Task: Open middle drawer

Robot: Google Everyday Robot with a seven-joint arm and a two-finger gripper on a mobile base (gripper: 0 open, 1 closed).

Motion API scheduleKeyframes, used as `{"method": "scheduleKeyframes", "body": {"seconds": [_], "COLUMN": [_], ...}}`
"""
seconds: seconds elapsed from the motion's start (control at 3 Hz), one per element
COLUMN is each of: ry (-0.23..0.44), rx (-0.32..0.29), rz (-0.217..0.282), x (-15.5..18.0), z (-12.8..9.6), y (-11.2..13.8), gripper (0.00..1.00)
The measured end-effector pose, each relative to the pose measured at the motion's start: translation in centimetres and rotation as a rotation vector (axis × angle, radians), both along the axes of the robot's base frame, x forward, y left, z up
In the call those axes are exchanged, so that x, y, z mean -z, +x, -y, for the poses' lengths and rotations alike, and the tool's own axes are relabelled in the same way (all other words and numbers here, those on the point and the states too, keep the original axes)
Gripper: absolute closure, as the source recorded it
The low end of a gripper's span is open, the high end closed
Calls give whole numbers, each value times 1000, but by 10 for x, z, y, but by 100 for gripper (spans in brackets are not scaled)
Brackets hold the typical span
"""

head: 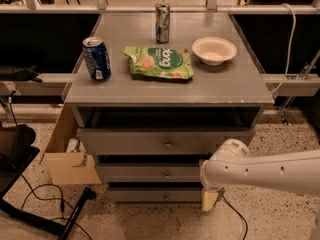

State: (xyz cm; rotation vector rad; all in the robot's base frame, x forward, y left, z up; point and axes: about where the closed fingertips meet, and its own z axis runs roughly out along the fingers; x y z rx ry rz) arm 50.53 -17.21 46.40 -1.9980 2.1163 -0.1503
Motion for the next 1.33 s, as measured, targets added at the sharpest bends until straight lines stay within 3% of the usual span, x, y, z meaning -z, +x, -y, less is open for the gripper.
{"method": "scheduleKeyframes", "body": {"seconds": [0.67, 1.0, 1.33], "ry": [6, 30, 40], "rx": [7, 34, 69], "rz": [8, -18, -70], "x": [29, 50, 68], "z": [-13, -10, 5], "y": [48, 57, 47], "gripper": [0, 15, 38]}}
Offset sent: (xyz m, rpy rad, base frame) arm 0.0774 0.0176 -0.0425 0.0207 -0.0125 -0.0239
